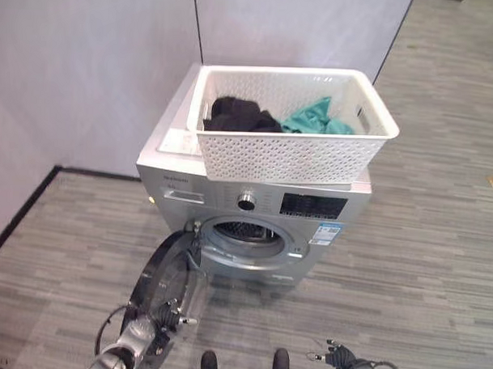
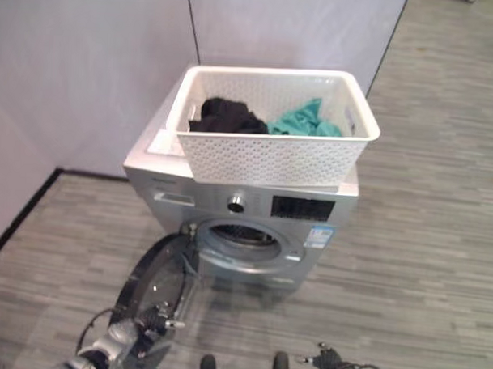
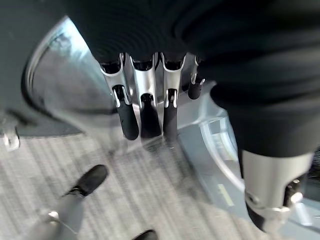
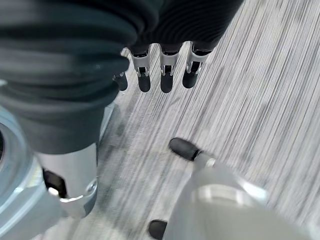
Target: Grab the laundry basket,head to the washer,open it,put in the laundry and shut it.
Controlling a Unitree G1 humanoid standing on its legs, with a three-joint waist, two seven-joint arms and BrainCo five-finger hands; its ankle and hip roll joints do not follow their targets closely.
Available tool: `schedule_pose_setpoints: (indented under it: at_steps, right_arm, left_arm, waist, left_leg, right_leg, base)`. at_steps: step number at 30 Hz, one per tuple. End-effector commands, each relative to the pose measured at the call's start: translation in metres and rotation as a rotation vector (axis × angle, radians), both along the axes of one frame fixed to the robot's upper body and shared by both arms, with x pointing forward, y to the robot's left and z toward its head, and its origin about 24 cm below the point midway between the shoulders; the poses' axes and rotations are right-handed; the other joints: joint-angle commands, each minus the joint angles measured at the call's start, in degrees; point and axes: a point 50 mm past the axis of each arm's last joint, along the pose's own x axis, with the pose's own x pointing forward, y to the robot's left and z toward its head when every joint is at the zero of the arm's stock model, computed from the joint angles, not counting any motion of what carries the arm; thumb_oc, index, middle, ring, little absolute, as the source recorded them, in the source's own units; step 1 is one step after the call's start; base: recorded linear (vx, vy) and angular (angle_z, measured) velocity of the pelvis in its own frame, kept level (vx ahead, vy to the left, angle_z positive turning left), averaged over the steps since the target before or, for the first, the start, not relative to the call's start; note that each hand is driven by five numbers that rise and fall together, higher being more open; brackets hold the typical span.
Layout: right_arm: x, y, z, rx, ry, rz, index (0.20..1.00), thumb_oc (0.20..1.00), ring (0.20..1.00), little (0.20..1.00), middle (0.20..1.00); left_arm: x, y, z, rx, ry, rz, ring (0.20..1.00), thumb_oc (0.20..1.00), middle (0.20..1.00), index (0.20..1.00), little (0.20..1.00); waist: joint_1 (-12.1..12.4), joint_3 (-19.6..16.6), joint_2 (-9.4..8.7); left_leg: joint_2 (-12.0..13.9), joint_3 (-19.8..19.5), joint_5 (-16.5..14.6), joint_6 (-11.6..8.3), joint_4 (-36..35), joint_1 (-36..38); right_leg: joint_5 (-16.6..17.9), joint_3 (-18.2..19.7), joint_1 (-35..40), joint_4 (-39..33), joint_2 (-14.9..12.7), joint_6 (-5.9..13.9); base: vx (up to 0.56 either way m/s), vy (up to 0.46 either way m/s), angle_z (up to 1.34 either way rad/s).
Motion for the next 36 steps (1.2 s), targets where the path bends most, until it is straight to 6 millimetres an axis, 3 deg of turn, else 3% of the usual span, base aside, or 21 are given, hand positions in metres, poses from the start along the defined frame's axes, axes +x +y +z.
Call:
schedule_pose_setpoints:
  at_steps: [1,4,6,9,15,21,36]
  right_arm:
    - [0.022,-0.008,0.012,-0.035,-0.080,-0.002,1.000,1.000,1.000,1.000,1.000]
    - [0.023,-0.005,0.012,-0.025,-0.097,-0.010,1.000,1.000,1.000,1.000,1.000]
    - [0.020,-0.002,0.010,-0.018,-0.089,-0.019,1.000,1.000,1.000,1.000,1.000]
    - [0.015,0.000,0.007,-0.014,-0.072,-0.019,1.000,1.000,1.000,1.000,1.000]
    - [0.000,0.000,0.000,-0.005,-0.034,-0.052,1.000,1.000,1.000,1.000,1.000]
    - [-0.006,-0.001,-0.002,-0.001,-0.025,-0.070,1.000,1.000,1.000,1.000,1.000]
    - [-0.004,-0.008,0.001,-0.023,-0.036,-0.061,1.000,1.000,1.000,1.000,1.000]
  left_arm:
    - [0.068,0.044,0.078,0.196,-0.292,0.130,1.000,1.000,1.000,1.000,1.000]
    - [0.084,0.050,0.102,0.206,-0.411,0.191,1.000,1.000,1.000,1.000,1.000]
    - [0.084,0.050,0.103,0.179,-0.445,0.230,1.000,1.000,1.000,1.000,1.000]
    - [0.080,0.050,0.099,0.140,-0.459,0.258,1.000,1.000,1.000,1.000,1.000]
    - [0.051,0.032,0.060,0.044,-0.417,0.262,1.000,1.000,1.000,1.000,1.000]
    - [0.031,0.030,0.041,0.034,-0.358,0.286,1.000,1.000,1.000,1.000,1.000]
    - [0.030,0.055,0.050,0.102,-0.354,0.342,1.000,1.000,1.000,1.000,1.000]
  waist:
    - [-0.5,4.1,-1.13]
    - [-0.3,5.1,-1.80]
    - [-0.1,5.3,-1.80]
    - [0.1,5.3,-1.70]
    - [1.2,4.2,-1.07]
    - [1.6,3.4,-0.69]
    - [1.0,3.0,-0.64]
  left_leg:
    - [3.2,-2.3,-0.4,-2.06,-0.3,-3.6]
    - [2.7,-3.1,0.3,-2.10,-0.3,-5.7]
    - [2.4,-3.4,0.3,-2.07,-0.3,-6.1]
    - [2.1,-3.4,0.1,-1.97,-0.3,-5.8]
    - [1.2,-3.0,-0.9,-1.52,-0.3,-4.1]
    - [0.9,-2.9,-1.3,-1.39,-0.3,-3.1]
    - [1.6,-3.2,-1.0,-1.85,-0.3,-3.4]
  right_leg:
    - [-3.3,2.2,-0.9,0.0,-4.7,6.42]
    - [-2.7,1.2,-2.3,0.0,-5.1,6.47]
    - [-2.5,0.7,-2.4,0.0,-5.5,6.58]
    - [-2.5,0.5,-1.9,0.0,-5.8,6.72]
    - [-2.8,0.2,-0.4,0.1,-6.6,6.84]
    - [-3.1,0.0,0.6,0.0,-6.7,6.85]
    - [-3.2,-0.2,0.4,0.0,-6.1,6.76]
  base:
    - [-0.14,-0.014,0.21]
    - [-0.08,-0.011,0.25]
    - [-0.01,0.005,0.06]
    - [0.03,0.026,0.08]
    - [0.04,0.034,0.05]
    - [0.02,0.011,0.01]
    - [0.00,-0.001,0.00]
